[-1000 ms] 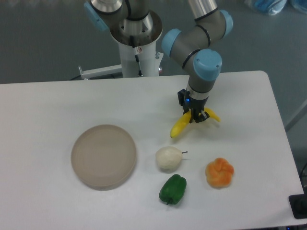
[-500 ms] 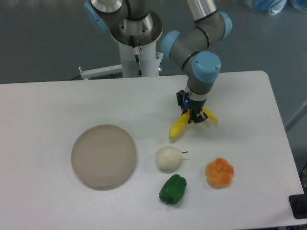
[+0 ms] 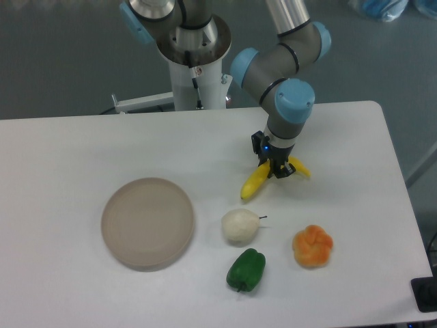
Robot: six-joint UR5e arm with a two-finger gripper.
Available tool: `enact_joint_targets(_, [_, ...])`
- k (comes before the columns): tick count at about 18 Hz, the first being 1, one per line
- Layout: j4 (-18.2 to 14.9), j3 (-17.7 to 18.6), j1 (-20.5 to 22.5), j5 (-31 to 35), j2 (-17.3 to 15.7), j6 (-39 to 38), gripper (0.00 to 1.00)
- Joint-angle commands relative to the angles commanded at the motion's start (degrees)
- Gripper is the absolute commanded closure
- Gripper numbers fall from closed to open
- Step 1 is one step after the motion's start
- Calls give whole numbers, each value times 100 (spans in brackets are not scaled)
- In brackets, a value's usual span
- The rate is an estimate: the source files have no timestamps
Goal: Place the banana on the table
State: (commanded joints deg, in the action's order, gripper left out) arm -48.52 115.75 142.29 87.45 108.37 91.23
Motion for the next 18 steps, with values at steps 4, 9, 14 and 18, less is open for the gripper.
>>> enact_joint_targets(4, [0,17,0,0,0,9,66])
enact_joint_targets(9, [0,0,9,0,-44,0,30])
enact_joint_targets(14, [-18,-175,35,0,-97,-18,0])
enact_joint_targets(18, [-35,-403,53,44,-141,-26,0])
